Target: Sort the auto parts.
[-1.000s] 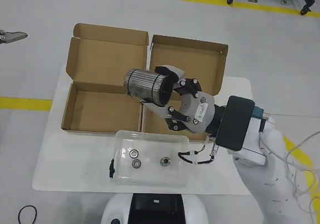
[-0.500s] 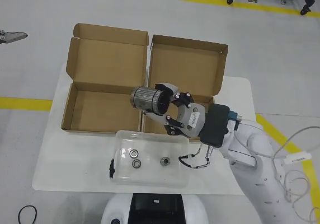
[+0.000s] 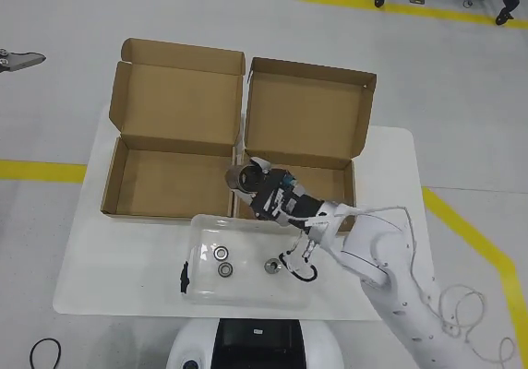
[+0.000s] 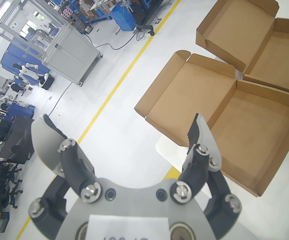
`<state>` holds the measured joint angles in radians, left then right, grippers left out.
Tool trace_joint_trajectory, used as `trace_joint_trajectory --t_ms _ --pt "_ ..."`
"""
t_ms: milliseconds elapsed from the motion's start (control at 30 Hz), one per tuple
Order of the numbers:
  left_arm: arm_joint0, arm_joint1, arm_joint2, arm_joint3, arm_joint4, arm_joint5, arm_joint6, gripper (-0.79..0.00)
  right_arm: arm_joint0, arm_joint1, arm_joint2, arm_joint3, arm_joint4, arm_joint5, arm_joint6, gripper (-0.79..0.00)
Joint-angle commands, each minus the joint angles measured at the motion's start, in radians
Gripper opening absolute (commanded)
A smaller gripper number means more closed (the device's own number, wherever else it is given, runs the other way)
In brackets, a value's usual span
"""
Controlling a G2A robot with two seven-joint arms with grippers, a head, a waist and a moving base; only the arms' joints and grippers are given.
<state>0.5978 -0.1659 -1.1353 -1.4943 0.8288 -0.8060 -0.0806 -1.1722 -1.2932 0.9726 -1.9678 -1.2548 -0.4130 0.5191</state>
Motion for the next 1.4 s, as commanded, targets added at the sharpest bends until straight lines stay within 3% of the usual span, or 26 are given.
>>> trace_joint_trajectory --t_ms 0,233,567,1367 --pt "0.000 0.000 0.000 0.000 0.000 0.000 0.000 0.000 0.013 -0.004 -0.016 0.012 -0.012 0.049 0.091 -0.785" --pt "0.000 0.000 0.000 0.000 0.000 0.000 0.000 0.000 0.064 -0.021 -0.075 0.078 -0.012 0.141 0.259 -0.785" --pt "0.000 0.000 0.000 0.000 0.000 0.000 0.000 0.000 0.160 -0.047 -0.128 0.202 0.020 0.207 0.385 -0.785" --pt "0.000 0.000 0.000 0.000 0.000 0.000 0.000 0.000 0.284 -0.113 -0.214 0.539 0.026 0.322 0.278 -0.785"
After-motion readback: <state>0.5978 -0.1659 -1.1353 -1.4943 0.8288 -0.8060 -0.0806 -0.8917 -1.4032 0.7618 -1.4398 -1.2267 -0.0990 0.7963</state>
